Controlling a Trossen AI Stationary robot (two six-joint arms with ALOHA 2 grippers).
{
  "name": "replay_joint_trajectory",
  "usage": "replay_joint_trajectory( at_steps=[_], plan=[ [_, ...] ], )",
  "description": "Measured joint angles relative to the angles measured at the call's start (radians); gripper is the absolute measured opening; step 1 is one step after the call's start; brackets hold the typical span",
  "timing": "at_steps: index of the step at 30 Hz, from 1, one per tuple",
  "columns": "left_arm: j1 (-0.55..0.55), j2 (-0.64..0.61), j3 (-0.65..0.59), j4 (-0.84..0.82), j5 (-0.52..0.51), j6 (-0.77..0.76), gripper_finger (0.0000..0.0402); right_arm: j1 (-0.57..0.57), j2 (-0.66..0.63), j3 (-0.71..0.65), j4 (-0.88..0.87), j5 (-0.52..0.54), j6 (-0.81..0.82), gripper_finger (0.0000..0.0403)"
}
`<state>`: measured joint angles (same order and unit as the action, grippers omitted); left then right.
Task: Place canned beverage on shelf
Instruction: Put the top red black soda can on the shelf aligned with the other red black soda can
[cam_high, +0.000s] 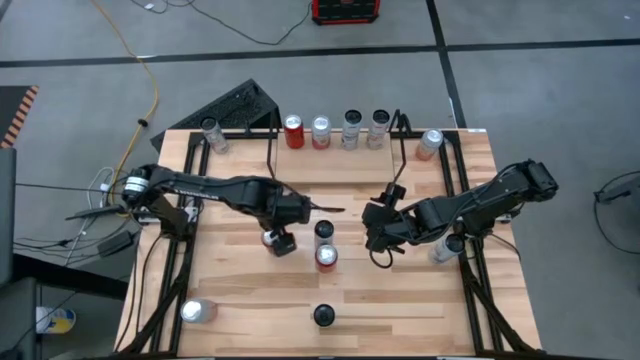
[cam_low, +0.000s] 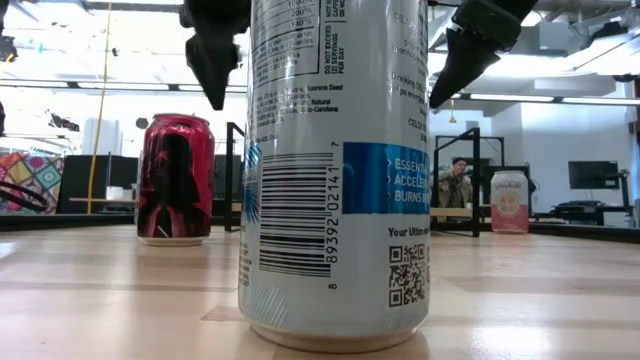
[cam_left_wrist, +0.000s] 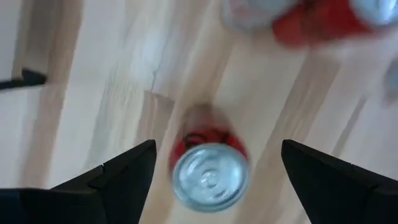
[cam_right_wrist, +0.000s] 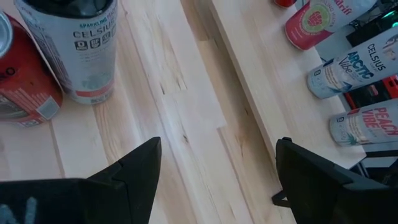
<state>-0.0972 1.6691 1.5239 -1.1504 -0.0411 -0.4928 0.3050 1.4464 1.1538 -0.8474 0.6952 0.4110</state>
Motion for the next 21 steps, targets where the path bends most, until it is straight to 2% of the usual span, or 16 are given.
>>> replay_joint_trajectory(
  at_steps=[4, 8, 10, 21],
  plan=[
    [-0.008, -0.001, -0.005, -0.002, -0.020, -0.153, 0.0331, 0.000, 0.000, 0.000, -0.002, -0.001, 0.000, 0.0290],
    [-0.027, -0.001, -0.048, -0.040, -0.132, -0.259, 0.0332, 0.004, 0.000, 0.000, -0.003, -0.020, 0.000, 0.0290],
    [-0.033, -0.001, -0.064, -0.042, -0.151, -0.284, 0.0332, 0.007, 0.000, 0.000, -0.004, -0.030, -0.005, 0.0290],
    [-0.056, 0.001, -0.141, 0.020, -0.095, -0.344, 0.0332, 0.007, 0.000, 0.000, -0.004, -0.039, -0.045, 0.0290]
  ],
)
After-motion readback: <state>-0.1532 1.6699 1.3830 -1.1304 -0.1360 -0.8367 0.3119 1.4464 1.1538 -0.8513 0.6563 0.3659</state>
